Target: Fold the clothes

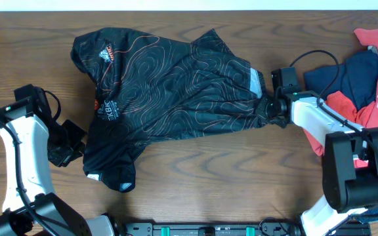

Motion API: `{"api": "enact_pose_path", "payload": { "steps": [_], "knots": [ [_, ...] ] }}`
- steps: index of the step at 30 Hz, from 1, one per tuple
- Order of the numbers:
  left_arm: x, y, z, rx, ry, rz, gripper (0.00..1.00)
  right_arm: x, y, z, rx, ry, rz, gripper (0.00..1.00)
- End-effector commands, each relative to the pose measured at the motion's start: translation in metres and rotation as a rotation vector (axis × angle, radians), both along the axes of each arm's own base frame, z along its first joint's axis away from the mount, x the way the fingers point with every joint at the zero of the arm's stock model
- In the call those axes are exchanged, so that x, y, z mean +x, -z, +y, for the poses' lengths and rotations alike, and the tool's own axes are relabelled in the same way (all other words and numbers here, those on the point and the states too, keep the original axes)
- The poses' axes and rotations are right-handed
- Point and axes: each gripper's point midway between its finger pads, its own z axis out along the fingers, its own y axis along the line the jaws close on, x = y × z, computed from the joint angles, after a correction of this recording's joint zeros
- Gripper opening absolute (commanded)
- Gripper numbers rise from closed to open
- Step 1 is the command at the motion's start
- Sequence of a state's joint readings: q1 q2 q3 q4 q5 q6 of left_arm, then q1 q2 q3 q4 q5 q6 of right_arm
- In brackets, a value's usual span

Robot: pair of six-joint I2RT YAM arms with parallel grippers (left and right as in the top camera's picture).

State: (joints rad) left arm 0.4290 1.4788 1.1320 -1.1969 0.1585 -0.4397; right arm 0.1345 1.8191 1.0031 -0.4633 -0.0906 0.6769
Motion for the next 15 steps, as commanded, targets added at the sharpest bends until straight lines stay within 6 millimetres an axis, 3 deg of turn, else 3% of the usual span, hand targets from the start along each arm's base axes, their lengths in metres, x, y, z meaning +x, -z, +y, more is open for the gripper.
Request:
{"api": "enact_pose_path", "payload": {
  "steps": [1,3,7,11,12,15],
  "knots": [
    [-0.002,-0.003,-0.003,-0.004,0.021,-0.008,0.06,0.0,-0.012,-0.036,-0.087,0.059,-0.015,0.02],
    [-0.004,-0.003,-0.004,-0.008,0.031,0.0,0.06,0.0,-0.022,-0.046,-0.099,0.05,-0.034,0.15],
    [-0.013,0.001,-0.008,-0.025,0.046,0.03,0.06,-0.009,-0.039,-0.059,-0.129,0.014,-0.038,0.11],
    [-0.025,0.011,-0.013,-0.046,0.046,0.074,0.09,-0.025,-0.04,-0.069,-0.175,0.014,0.018,0.1],
    [-0.028,0.015,-0.015,-0.052,0.046,0.087,0.14,-0.028,-0.039,-0.068,-0.176,0.005,0.031,0.1],
    [-0.035,0.025,-0.018,-0.061,0.046,0.106,0.6,-0.035,-0.037,-0.066,-0.164,-0.006,0.06,0.16]
  ]
}}
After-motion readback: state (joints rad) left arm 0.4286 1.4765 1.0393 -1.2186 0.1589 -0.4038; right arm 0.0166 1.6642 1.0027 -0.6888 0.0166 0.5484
